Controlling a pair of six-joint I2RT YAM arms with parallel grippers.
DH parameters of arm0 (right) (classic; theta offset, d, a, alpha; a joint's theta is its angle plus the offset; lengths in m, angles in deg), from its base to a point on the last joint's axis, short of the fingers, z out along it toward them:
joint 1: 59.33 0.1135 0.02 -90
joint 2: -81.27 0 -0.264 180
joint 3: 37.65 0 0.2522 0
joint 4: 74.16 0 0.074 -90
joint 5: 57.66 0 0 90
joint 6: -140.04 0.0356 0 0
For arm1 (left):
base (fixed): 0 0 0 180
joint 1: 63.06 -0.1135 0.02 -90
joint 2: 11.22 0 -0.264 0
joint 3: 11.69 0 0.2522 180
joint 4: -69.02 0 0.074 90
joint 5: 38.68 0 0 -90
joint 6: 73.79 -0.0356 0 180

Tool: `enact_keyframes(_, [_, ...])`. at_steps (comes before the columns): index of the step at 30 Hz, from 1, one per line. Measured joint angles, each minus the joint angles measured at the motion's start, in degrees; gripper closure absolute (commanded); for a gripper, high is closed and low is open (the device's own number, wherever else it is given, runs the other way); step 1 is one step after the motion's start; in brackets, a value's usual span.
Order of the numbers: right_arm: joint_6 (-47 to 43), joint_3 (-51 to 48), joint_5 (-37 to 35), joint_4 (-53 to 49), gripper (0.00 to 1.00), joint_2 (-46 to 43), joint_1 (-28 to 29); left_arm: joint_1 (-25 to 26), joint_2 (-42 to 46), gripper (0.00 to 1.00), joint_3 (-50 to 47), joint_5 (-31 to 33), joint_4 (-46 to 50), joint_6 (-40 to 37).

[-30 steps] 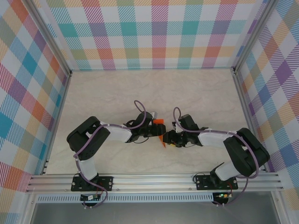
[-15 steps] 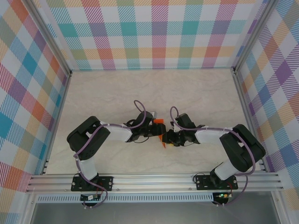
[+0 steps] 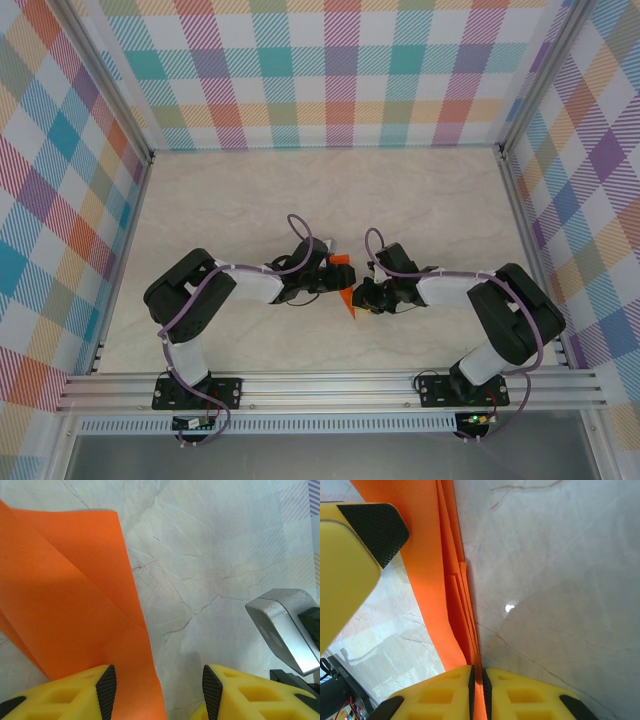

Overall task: Fold a paper plane with a square sheet of paper (pick it up from the middle)
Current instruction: Fold the wing for the fifth time at the center of the table.

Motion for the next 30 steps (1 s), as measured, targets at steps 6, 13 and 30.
enact_keyframes(6, [0.0, 0.2, 0.0, -0.4, 0.83, -0.4, -0.1, 0.0, 0.0, 0.49, 0.1, 0.0, 0.2, 0.0])
enact_keyframes(13, [-0.3, -1.5, -3.6, -1.8, 0.95, -7.9, 1.0, 0.0, 0.0, 0.49, 0.3, 0.0, 0.8, 0.0])
enact_keyframes(30, [3.5, -2.9, 1.7, 11.2, 1.0, -3.8, 4.1, -0.3, -0.2, 0.51, 1.2, -0.2, 2.4, 0.4])
